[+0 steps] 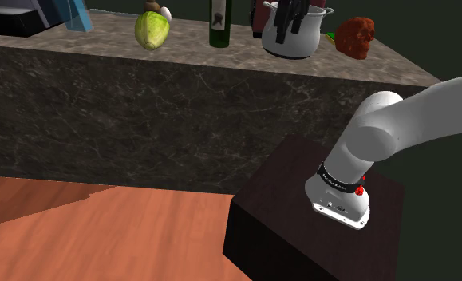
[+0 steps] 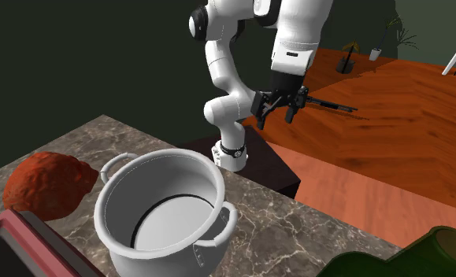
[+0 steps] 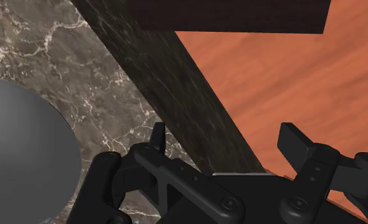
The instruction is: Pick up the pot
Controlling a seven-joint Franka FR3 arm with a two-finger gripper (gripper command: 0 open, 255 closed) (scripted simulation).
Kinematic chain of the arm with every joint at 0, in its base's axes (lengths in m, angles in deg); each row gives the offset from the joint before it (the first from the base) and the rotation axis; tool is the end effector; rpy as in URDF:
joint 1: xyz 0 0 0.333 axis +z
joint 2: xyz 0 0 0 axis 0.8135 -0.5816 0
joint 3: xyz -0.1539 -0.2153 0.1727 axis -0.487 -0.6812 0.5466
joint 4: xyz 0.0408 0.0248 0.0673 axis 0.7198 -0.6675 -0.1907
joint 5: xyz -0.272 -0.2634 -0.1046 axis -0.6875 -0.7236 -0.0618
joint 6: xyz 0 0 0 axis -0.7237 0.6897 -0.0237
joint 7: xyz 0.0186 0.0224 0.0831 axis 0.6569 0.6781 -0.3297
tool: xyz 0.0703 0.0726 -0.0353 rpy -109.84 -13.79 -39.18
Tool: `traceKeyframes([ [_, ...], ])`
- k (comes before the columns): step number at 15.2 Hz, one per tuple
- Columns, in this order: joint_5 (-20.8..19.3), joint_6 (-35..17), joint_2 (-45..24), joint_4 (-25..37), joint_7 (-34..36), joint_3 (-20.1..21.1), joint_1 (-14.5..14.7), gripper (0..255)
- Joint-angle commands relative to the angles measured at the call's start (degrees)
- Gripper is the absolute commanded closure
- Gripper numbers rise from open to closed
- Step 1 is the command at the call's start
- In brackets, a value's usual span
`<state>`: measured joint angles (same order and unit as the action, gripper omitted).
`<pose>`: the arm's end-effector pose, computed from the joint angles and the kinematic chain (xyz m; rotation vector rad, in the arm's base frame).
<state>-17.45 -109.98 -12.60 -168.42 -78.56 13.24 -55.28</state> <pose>0.3059 -0.0137 0.6154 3.0522 0.0187 0.0097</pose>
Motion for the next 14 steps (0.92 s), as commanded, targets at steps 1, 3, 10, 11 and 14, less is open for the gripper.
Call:
traceKeyframes([
  [1,0.0,0.0,0.0,0.0,0.0,0.0,0.0,0],
  [3,-1.0,-0.5,-2.9,2.5,-2.0,-2.2,-0.8,0],
  [10,-2.8,-1.3,-14.3,13.3,-9.0,-9.7,-2.7,0],
  [11,-2.9,-1.3,-16.0,15.0,-10.1,-10.8,-2.9,0],
  [14,-2.5,-1.0,-21.6,20.8,-13.3,-13.9,-3.5,0],
])
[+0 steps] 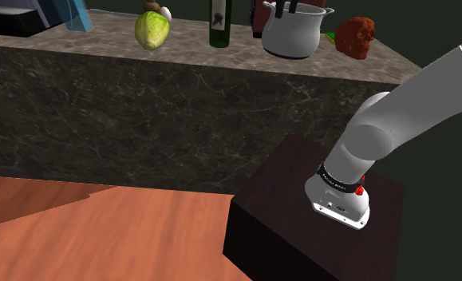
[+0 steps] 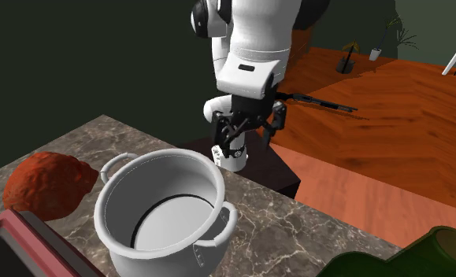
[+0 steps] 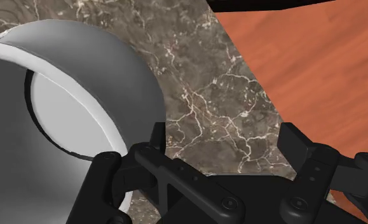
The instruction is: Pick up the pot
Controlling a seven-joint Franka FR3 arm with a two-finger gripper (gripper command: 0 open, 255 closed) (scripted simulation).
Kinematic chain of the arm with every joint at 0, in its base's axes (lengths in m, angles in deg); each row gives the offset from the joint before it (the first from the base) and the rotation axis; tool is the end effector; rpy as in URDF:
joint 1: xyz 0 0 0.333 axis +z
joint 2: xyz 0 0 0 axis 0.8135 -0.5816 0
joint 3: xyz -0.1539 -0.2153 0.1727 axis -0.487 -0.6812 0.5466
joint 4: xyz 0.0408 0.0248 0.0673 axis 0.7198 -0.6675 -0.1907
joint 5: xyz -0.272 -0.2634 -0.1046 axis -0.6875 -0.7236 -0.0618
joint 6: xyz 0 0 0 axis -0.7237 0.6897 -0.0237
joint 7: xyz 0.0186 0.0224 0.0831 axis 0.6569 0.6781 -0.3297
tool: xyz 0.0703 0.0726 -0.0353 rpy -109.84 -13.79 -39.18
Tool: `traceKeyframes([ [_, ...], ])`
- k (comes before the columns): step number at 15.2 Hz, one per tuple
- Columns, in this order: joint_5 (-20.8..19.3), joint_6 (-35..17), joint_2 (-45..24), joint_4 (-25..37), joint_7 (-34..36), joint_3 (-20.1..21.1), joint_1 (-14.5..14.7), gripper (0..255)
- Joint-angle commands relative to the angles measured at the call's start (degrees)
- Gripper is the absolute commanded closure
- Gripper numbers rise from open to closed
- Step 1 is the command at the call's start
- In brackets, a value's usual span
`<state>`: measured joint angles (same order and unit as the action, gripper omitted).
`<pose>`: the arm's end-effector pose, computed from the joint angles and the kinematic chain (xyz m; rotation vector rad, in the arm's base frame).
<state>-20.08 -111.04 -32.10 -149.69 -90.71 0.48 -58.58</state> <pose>0.3877 -0.1539 0.6425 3.0994 -0.0553 -0.0109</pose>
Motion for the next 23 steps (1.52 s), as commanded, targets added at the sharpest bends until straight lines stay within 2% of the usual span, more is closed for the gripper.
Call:
traceKeyframes([
  [1,0.4,0.2,-4.0,4.2,-2.3,-2.1,-0.4,0],
  [6,3.1,1.9,-14.6,15.9,-8.3,-7.2,-1.8,0],
  [7,3.3,2.1,-15.2,16.6,-8.7,-7.5,-2.0,0],
  [14,2.7,-4.0,-13.6,9.0,-8.1,-7.4,-2.1,0],
  [16,2.7,-4.0,-13.6,9.0,-8.1,-7.4,-2.1,0],
  [17,2.7,-4.1,-13.5,8.8,-8.1,-7.4,-2.1,255],
  [23,2.7,-4.1,-13.5,8.8,-8.1,-7.4,-2.1,255],
])
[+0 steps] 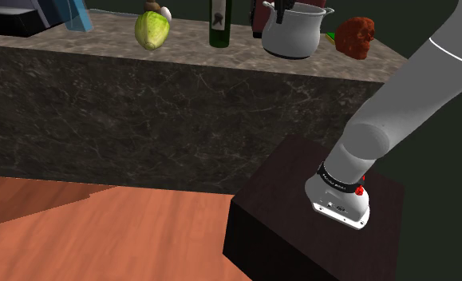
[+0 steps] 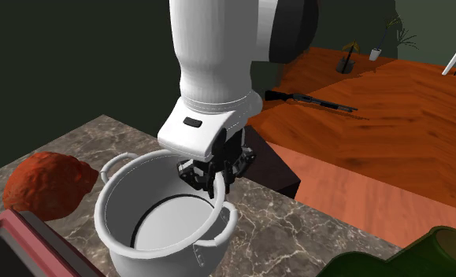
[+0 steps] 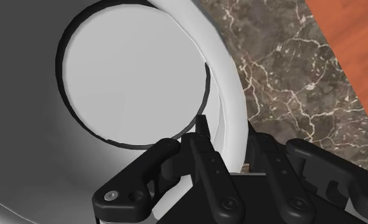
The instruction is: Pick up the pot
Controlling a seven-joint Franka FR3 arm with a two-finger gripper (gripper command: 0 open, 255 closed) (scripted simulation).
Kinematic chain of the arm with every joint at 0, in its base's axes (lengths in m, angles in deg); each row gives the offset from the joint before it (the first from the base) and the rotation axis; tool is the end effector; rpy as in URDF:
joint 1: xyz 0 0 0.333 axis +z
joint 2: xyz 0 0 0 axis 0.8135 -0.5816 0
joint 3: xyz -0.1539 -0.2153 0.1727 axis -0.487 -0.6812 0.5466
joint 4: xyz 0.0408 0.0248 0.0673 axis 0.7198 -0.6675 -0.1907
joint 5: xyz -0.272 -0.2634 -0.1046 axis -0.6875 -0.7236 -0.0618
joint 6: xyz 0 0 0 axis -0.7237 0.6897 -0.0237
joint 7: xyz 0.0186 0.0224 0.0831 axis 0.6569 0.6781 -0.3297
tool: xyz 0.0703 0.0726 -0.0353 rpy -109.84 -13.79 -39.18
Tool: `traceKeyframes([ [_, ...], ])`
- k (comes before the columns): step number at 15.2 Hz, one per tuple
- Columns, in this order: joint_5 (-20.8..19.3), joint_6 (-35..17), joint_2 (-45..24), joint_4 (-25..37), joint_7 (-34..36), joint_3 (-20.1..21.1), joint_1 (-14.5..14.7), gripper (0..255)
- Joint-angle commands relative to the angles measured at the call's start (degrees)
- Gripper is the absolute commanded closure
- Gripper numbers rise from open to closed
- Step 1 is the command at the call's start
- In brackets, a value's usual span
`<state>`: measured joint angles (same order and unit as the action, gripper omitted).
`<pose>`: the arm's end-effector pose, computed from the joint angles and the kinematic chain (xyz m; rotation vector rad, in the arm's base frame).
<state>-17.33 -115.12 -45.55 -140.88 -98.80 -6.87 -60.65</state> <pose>0.4354 -0.2422 0.6140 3.1259 -0.0997 -0.0233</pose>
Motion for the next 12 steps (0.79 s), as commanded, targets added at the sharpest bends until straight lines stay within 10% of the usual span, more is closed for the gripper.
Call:
traceKeyframes([
  [1,0.0,0.0,0.0,0.0,0.0,0.0,0.0,255],
  [12,0.7,7.3,-2.2,9.4,-0.7,-0.2,0.1,255],
])
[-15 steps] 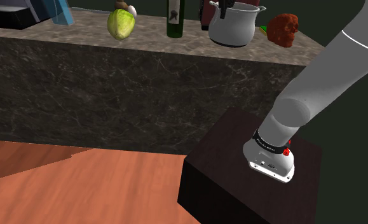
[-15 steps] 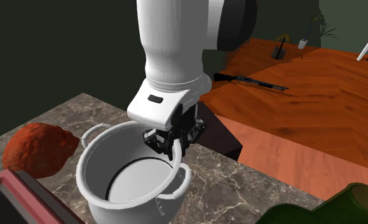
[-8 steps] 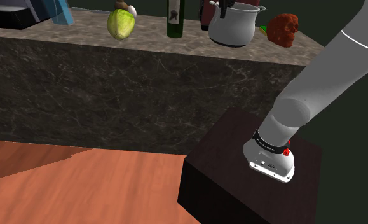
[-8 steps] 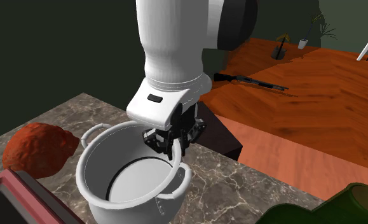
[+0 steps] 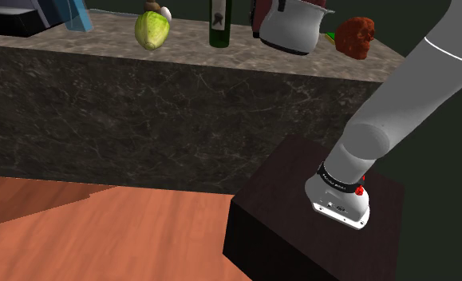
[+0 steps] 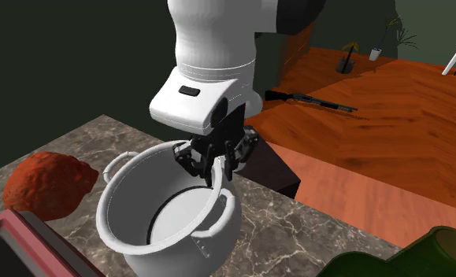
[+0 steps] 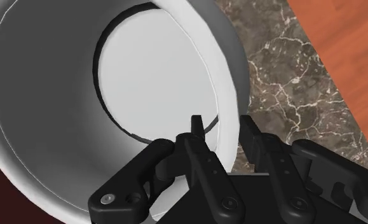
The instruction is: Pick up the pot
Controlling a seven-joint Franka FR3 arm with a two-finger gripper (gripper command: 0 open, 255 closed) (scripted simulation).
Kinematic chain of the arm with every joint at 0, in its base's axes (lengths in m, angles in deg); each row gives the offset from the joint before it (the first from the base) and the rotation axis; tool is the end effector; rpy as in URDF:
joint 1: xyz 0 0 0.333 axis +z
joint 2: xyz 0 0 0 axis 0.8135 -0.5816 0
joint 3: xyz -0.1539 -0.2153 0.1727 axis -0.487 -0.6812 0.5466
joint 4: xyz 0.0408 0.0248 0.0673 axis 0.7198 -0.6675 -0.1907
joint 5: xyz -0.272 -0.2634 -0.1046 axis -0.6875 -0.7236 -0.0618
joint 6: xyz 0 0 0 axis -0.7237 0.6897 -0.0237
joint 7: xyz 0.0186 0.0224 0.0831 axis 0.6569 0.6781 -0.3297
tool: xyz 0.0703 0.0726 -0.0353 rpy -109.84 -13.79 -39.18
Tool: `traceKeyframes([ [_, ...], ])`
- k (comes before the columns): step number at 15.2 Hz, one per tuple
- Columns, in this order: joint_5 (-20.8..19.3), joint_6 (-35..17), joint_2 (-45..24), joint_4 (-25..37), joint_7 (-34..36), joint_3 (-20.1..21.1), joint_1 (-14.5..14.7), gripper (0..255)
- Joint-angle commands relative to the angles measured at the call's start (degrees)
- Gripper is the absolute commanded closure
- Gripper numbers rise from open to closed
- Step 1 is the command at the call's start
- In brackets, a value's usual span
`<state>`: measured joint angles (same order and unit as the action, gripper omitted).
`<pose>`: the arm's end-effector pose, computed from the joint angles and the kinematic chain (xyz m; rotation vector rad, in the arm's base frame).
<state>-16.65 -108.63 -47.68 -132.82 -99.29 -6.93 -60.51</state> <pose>0.4375 -0.2416 0.6530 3.1287 -0.1009 -0.0351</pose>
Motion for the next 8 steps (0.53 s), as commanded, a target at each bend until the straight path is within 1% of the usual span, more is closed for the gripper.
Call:
traceKeyframes([
  [1,0.1,1.6,-0.4,2.5,-0.4,-0.1,-0.1,255],
  [6,0.7,5.9,-2.2,8.5,-0.9,-0.4,-0.1,255],
  [8,0.7,6.0,-2.3,8.6,-1.0,-0.4,-0.1,255],
])
